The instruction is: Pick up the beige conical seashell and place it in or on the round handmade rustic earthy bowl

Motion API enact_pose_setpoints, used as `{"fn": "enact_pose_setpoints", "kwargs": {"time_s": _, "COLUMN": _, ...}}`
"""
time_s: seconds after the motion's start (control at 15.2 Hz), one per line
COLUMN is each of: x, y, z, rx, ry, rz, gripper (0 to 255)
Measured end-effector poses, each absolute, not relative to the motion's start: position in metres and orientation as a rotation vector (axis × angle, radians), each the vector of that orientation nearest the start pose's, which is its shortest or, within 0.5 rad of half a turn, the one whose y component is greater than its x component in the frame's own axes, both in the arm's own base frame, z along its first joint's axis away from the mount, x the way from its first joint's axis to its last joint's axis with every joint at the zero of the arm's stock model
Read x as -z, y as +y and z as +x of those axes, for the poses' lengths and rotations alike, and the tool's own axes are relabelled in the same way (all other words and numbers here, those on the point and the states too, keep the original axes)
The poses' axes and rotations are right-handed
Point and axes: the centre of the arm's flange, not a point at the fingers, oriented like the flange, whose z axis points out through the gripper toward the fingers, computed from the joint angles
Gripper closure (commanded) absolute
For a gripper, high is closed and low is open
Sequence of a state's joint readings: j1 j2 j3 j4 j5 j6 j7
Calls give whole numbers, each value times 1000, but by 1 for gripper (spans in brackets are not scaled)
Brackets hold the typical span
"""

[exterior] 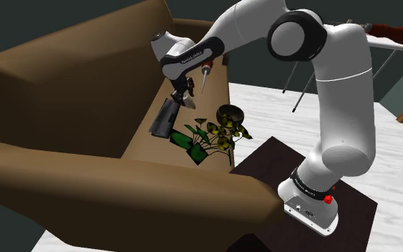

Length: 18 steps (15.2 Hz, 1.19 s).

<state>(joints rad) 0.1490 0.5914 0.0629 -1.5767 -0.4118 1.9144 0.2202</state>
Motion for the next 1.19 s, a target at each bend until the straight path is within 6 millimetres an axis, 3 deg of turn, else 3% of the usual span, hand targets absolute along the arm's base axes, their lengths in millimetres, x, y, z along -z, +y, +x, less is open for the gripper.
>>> {"fn": "enact_pose_setpoints", "kwargs": {"time_s": 1.19, "x": -295, "y": -109, "z": 572, "rx": -303, "ry": -305, "rz": -3492, "gripper": 255}}
